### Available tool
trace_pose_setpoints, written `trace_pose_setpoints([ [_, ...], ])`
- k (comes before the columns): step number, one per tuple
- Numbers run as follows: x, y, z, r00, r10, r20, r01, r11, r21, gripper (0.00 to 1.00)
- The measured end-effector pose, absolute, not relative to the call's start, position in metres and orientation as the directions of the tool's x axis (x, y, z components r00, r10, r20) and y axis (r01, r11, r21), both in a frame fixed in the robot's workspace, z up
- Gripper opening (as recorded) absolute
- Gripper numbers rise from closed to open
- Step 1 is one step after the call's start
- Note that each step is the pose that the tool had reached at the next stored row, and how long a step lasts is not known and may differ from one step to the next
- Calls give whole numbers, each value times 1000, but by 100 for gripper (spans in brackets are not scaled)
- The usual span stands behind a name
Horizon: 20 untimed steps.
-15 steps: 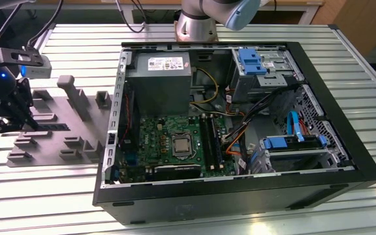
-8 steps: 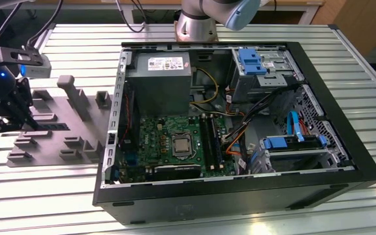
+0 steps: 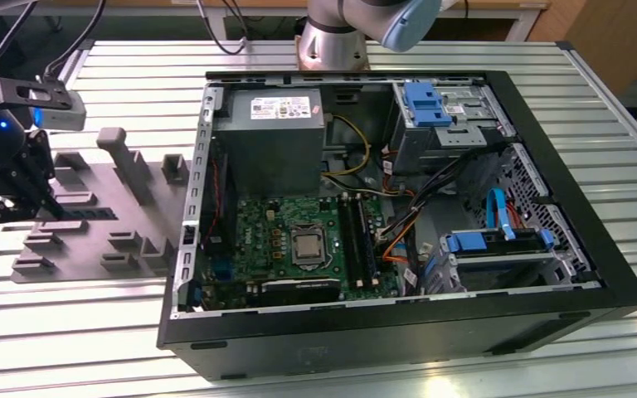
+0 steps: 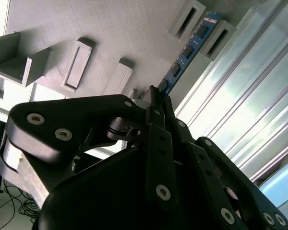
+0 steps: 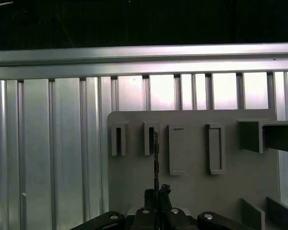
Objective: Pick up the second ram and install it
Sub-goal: 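Pick up the second ram and move it above second insertion slot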
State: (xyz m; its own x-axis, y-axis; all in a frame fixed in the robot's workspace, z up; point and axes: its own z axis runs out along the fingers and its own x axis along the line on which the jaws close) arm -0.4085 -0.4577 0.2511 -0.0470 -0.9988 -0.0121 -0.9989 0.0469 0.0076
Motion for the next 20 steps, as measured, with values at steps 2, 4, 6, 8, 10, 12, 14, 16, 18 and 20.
trace_pose_setpoints([
  [2, -408, -458, 251, -47, -999, -12, -999, 47, 8, 14],
  [4, -409, -458, 252, -47, -999, -12, -999, 47, 8, 14],
  [6, -408, -458, 252, -47, -999, -12, -999, 47, 8, 14],
  [8, -408, -458, 253, -47, -999, -12, -999, 47, 7, 14],
  [10, -408, -458, 253, -47, -999, -12, -999, 47, 8, 14],
  [12, -408, -458, 253, -47, -999, -12, -999, 47, 8, 14],
  [14, -408, -458, 254, -47, -999, -12, -999, 47, 8, 14],
  [16, -408, -458, 255, -47, -999, -12, -999, 47, 8, 14],
  [18, -408, -458, 255, -47, -999, -12, -999, 47, 8, 14],
  [20, -408, -458, 256, -47, -999, -12, -999, 47, 8, 14],
])
